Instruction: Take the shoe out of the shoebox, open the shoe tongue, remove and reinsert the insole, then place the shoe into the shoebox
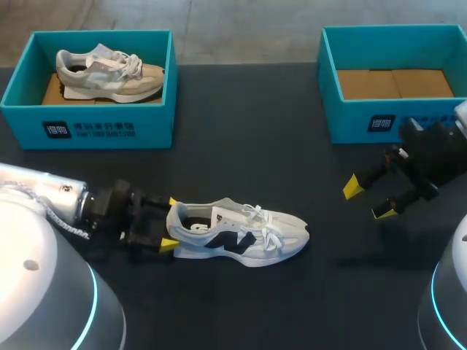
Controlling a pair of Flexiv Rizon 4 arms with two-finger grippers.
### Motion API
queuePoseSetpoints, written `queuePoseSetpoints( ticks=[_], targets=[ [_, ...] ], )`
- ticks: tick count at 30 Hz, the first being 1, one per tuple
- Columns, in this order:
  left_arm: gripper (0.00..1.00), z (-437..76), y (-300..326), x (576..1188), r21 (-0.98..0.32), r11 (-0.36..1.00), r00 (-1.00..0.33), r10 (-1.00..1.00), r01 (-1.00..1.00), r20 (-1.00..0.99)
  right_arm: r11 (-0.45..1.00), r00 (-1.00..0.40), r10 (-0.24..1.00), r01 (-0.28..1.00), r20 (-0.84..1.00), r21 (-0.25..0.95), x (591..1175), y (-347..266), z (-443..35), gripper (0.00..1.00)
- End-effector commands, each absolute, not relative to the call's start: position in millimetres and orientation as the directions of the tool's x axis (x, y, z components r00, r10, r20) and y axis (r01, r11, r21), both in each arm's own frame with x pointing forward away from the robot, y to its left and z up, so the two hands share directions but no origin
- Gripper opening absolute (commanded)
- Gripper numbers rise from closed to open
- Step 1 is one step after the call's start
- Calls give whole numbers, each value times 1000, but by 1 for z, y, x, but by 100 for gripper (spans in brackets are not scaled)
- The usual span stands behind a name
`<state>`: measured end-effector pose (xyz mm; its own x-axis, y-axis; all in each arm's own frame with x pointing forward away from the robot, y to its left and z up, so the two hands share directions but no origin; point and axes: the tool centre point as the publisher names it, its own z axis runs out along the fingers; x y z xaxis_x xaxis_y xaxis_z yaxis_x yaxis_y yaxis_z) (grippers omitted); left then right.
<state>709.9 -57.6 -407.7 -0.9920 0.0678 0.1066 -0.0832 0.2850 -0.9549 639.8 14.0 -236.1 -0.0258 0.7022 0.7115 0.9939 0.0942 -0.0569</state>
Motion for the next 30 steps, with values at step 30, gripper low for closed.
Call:
queuePoseSetpoints(
  ticks=[30],
  targets=[
    [100, -416, -92, 702, -962, 256, -991, 59, -97, 116, 91, -25, 705, 994, 709, -56, 638, 15, -236, 100]
  ],
)
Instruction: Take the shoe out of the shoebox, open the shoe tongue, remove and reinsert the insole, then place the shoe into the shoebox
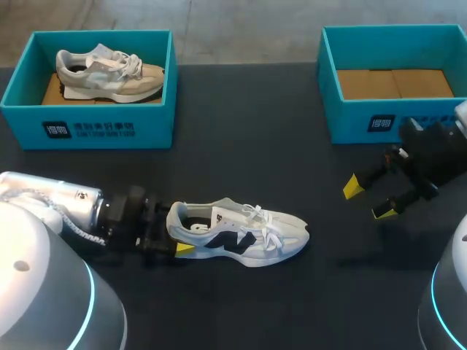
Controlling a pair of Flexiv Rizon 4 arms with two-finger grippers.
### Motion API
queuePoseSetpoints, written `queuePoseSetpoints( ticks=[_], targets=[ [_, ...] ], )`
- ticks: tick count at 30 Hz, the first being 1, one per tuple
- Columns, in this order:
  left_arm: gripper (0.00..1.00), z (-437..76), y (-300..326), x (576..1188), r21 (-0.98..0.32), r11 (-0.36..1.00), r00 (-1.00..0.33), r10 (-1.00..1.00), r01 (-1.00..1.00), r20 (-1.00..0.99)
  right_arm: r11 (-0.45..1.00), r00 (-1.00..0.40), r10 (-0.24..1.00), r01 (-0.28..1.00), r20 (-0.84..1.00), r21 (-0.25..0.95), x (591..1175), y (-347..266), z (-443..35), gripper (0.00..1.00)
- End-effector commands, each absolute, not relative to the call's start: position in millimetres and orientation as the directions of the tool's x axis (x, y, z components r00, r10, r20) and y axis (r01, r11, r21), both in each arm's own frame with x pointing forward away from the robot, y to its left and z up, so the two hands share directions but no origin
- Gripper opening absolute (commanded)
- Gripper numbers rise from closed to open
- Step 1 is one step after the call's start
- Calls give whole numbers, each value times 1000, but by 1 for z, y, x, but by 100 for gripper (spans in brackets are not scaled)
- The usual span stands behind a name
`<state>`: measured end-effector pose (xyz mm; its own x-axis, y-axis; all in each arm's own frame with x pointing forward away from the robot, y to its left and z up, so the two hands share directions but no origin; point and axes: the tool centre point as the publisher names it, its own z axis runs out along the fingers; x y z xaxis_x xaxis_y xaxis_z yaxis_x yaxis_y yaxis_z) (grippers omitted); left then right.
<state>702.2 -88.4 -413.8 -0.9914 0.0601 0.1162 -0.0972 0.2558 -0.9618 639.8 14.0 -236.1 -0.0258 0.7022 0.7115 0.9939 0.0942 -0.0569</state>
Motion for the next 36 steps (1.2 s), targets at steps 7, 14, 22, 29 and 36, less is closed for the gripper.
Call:
queuePoseSetpoints(
  ticks=[7, 14, 22, 29, 36],
  targets=[
    [100, -419, -98, 700, -962, 254, -992, 51, -96, 113, 91, -25, 705, 994, 709, -56, 638, 15, -236, 100],
    [100, -419, -100, 699, -964, 250, -994, 45, -89, 103, 91, -25, 705, 994, 709, -56, 638, 15, -236, 100],
    [2, -419, -100, 700, -965, 248, -994, 46, -85, 100, 91, -25, 705, 994, 709, -56, 638, 15, -236, 100],
    [0, -421, -100, 700, -966, 244, -994, 51, -83, 98, 91, -25, 705, 994, 709, -56, 638, 15, -236, 100],
    [0, -422, -100, 701, -964, 254, -991, 89, -72, 97, 91, -25, 705, 994, 709, -56, 638, 15, -236, 100]
  ],
)
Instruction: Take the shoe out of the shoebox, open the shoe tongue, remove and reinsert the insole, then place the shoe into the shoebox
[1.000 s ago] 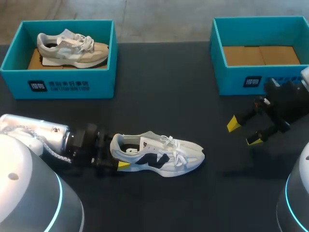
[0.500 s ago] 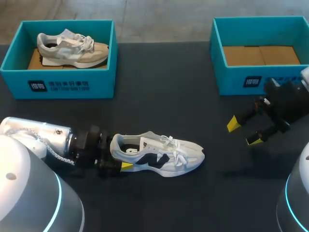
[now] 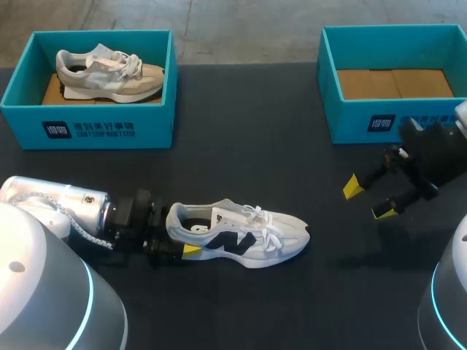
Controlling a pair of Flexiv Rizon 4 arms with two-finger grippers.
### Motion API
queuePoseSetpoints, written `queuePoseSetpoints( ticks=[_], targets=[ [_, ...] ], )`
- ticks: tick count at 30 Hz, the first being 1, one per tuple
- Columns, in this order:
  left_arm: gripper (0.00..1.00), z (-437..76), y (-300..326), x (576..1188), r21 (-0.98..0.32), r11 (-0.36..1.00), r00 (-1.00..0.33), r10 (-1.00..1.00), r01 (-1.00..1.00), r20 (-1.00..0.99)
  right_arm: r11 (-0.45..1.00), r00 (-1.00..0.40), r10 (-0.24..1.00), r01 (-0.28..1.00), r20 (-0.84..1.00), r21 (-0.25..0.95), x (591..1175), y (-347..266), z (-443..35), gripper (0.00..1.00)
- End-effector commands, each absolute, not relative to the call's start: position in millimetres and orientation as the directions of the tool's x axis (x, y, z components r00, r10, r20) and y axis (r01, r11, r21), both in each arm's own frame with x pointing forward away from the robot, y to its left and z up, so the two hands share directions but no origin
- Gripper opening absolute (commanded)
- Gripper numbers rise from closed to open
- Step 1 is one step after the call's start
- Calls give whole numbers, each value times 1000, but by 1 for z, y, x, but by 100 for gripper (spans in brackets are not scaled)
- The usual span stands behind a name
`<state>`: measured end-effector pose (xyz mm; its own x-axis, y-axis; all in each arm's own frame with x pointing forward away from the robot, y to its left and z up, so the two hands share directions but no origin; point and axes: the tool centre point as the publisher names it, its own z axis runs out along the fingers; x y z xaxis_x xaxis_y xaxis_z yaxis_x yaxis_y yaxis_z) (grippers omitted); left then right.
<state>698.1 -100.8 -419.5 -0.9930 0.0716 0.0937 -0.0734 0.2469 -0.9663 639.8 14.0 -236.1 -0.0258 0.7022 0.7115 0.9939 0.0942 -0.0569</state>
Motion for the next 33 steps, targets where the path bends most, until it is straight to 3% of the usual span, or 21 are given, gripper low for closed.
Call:
queuePoseSetpoints(
  ticks=[1, 17, 33],
  targets=[
    [0, -422, -100, 701, -964, 254, -991, 89, -72, 97, 91, -25, 705, 994, 709, -56, 638, 15, -236, 100],
    [0, -422, -100, 701, -964, 254, -991, 89, -72, 97, 97, -31, 709, 994, 705, -54, 639, 16, -235, 100],
    [0, -422, -100, 701, -964, 254, -991, 89, -72, 97, 99, -74, 881, 995, 467, -29, 643, 89, -215, 100]
  ],
)
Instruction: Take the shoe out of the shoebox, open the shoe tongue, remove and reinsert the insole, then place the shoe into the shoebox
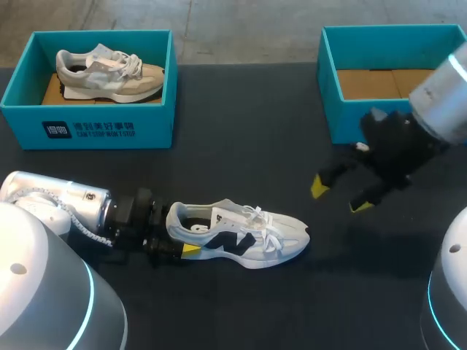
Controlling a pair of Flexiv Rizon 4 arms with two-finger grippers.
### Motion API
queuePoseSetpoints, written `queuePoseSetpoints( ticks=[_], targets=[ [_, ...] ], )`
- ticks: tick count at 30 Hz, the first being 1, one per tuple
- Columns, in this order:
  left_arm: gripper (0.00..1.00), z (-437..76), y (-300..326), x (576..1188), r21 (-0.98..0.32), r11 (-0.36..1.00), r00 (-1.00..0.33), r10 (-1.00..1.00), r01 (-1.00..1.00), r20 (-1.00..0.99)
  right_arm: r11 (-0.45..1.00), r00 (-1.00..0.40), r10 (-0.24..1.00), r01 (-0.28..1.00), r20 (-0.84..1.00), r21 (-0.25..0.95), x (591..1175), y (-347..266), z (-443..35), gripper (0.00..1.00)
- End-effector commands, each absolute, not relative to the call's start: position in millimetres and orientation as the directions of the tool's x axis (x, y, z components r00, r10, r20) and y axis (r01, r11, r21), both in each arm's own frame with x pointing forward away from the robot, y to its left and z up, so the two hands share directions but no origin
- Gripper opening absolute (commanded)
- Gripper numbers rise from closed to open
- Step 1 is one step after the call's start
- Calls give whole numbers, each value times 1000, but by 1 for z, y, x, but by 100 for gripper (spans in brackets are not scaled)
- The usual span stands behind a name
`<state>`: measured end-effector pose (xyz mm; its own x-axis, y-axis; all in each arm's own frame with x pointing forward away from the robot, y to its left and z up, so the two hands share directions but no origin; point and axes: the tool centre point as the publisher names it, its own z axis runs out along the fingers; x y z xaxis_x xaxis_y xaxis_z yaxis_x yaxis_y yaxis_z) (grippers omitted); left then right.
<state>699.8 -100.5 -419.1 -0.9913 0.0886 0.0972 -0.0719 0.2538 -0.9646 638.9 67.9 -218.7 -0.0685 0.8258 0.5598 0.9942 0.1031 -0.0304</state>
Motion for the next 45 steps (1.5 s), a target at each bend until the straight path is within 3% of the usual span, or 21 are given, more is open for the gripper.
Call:
queuePoseSetpoints(
  ticks=[1, 7, 10, 25, 32, 45],
  targets=[
    [0, -422, -100, 701, -964, 254, -991, 89, -72, 97, 101, -82, 894, 995, 441, -20, 642, 94, -214, 100],
    [0, -422, -100, 701, -964, 254, -991, 89, -72, 97, 88, -81, 928, 996, 363, -5, 644, 116, -215, 100],
    [0, -422, -100, 701, -964, 254, -991, 89, -72, 97, 5, 1, 950, 1000, 311, -18, 646, 123, -218, 100],
    [0, -422, -100, 701, -964, 254, -991, 89, -72, 97, -6, 12, 940, 1000, 342, -19, 645, 120, -220, 100],
    [0, -422, -100, 701, -964, 254, -991, 89, -72, 97, 6, -4, 999, 1000, 45, -23, 660, 176, -225, 100],
    [0, -422, -100, 701, -964, 254, -991, 89, -72, 97, 51, -48, 994, 998, -99, 34, 666, 229, -233, 100]
  ],
)
